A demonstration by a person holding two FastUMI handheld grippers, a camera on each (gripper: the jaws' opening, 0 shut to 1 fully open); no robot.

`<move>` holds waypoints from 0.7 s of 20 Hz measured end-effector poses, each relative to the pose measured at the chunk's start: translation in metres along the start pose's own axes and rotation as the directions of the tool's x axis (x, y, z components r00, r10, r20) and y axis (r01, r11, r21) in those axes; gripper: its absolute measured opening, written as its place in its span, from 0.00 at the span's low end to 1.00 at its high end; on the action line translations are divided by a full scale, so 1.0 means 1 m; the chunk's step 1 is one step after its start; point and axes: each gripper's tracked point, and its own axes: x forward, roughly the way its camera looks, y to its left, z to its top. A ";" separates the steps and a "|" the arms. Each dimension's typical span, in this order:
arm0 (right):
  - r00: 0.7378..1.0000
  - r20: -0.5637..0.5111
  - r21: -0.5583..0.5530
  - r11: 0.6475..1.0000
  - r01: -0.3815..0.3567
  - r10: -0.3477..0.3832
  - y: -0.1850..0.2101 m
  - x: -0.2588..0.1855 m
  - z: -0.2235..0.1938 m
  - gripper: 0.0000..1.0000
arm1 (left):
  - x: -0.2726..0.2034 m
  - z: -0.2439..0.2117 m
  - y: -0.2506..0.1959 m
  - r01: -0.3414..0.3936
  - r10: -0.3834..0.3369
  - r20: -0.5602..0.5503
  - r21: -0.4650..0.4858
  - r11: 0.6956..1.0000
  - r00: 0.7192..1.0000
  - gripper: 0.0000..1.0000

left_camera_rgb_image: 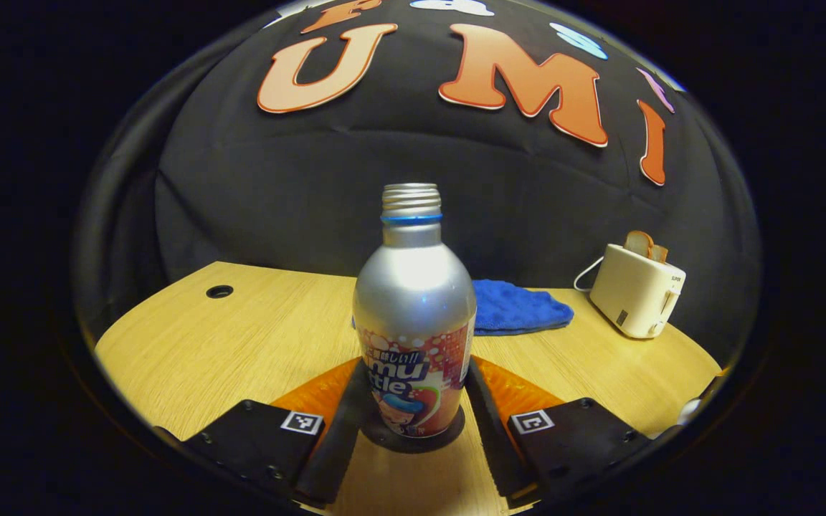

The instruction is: Open the teacup lid with one hand, grasp the water bottle and pour water into the teacup with the other hand; after pouring, place the water bottle on the coaster and then close the teacup lid.

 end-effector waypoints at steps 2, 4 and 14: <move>1.000 -0.009 0.004 1.000 -0.003 0.003 0.003 0.002 -0.003 0.23 | 0.002 -0.005 -0.003 0.011 -0.011 -0.014 0.013 1.000 1.000 0.81; 1.000 -0.015 0.013 1.000 -0.014 0.014 0.008 0.002 -0.006 0.23 | -0.002 -0.013 -0.006 0.007 -0.006 -0.030 0.027 1.000 1.000 0.88; 0.999 -0.033 -0.004 0.999 -0.036 0.036 0.027 0.008 -0.022 0.23 | -0.044 -0.021 -0.012 0.011 -0.010 -0.008 0.135 0.991 1.000 0.93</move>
